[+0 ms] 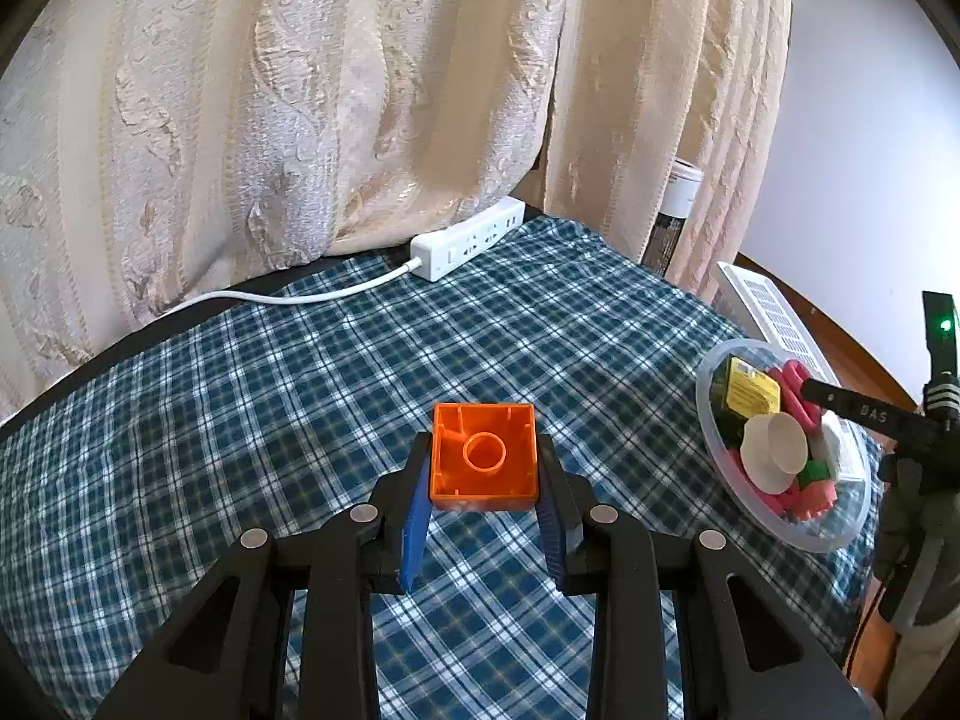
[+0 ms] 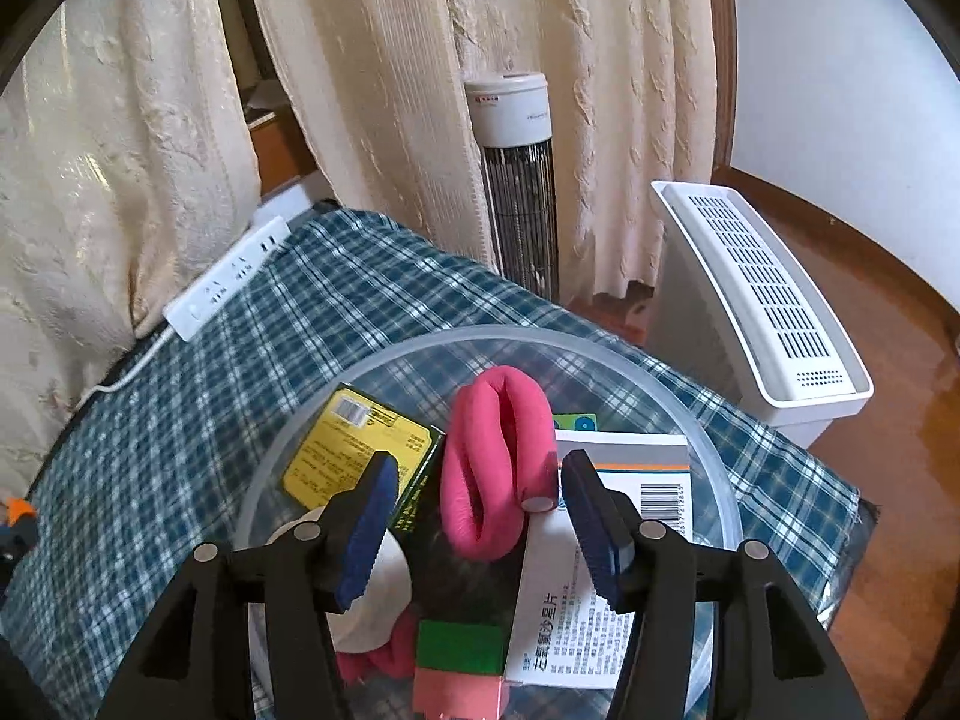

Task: Organize objects
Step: 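Open the right gripper to drop the pink curler into the bowl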

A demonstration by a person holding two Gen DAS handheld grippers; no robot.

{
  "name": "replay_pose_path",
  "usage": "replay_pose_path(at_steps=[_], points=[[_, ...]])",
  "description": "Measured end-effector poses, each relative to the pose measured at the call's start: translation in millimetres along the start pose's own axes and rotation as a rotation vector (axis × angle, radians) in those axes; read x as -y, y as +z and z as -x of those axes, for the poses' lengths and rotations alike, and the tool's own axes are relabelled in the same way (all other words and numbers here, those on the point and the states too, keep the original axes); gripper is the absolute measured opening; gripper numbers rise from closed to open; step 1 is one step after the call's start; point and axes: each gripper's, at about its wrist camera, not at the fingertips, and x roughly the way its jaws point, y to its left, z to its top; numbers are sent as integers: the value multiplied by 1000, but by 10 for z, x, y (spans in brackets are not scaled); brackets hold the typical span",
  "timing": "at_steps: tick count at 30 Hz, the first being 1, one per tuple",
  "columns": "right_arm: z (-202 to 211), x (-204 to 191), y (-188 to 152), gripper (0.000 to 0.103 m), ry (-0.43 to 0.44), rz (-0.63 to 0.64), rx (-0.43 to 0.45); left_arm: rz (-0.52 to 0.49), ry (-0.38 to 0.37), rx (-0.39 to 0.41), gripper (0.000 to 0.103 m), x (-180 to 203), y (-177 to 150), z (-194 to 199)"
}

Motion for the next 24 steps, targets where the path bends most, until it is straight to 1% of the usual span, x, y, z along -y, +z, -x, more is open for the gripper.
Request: replay_pose_path(at_steps=[7,11,17,24], points=[[208,127,-57,60,6,-28,54,-29,-16,-1,32,130,-24,6],[313,166,-110,60,-10,-19,93,-54,-32,-14,32,245,-61,-20],[411,226,-140,60,-20,-13,137,-85,-82,-45,32,474,-116,-45],[417,371,-170,60,6,-44,144,-122,-166,-67,32,831,-130,-5]])
